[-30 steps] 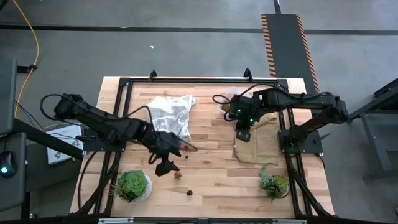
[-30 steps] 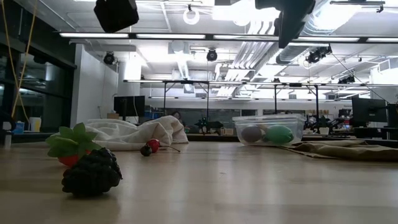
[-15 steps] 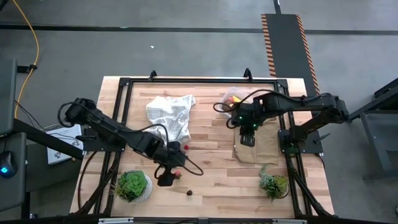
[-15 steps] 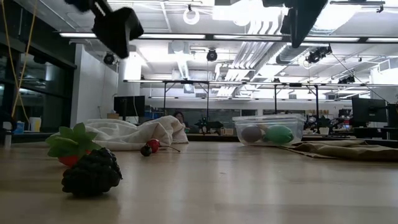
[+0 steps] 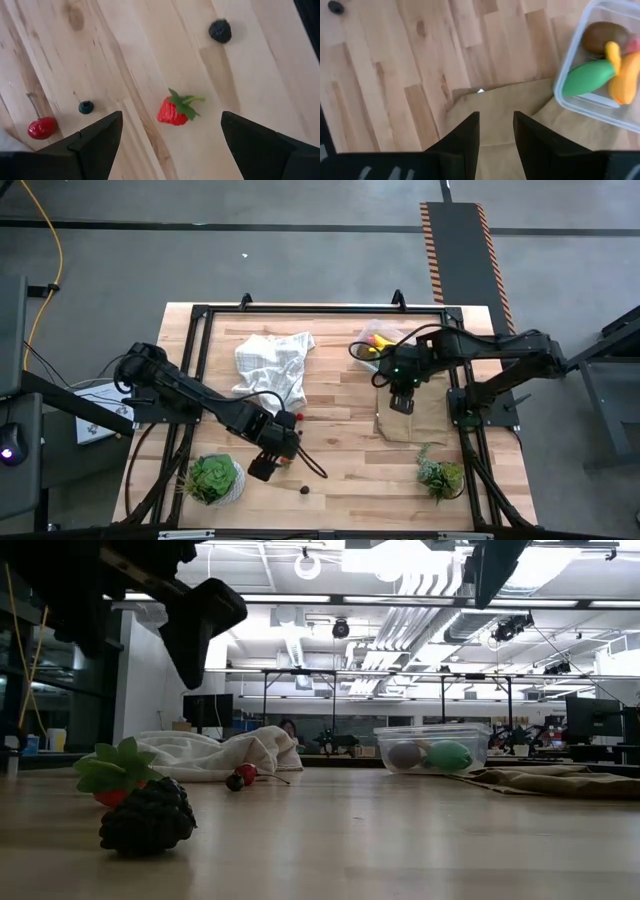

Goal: Pick and placing Produce into tupperware
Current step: Put the red strawberry into the transparent bin

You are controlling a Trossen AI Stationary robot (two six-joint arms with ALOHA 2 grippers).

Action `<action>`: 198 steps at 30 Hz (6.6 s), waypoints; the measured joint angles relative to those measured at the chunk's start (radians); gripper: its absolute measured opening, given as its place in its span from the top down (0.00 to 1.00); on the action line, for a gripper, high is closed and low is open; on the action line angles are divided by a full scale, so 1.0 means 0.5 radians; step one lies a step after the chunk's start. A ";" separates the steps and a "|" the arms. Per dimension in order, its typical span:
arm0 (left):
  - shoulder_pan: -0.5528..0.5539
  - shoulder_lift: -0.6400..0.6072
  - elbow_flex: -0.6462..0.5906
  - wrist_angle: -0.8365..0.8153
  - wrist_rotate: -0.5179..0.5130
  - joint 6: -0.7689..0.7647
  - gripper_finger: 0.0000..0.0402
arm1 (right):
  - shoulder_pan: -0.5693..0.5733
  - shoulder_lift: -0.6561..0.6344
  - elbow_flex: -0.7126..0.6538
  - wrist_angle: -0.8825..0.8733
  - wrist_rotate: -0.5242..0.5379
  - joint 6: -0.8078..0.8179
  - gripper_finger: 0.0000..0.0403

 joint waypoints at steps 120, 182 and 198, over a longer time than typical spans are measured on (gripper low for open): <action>-0.026 0.450 0.016 0.159 0.131 0.297 0.62 | -0.002 -0.147 0.000 0.059 0.235 0.244 0.73; 1.183 0.447 2.089 -0.301 -0.203 0.141 0.64 | -0.361 -0.572 -0.150 1.320 0.341 -0.600 0.73; 1.184 0.390 2.088 -0.195 -0.086 -0.089 0.63 | -0.340 -0.552 -0.150 1.683 0.313 -0.609 0.73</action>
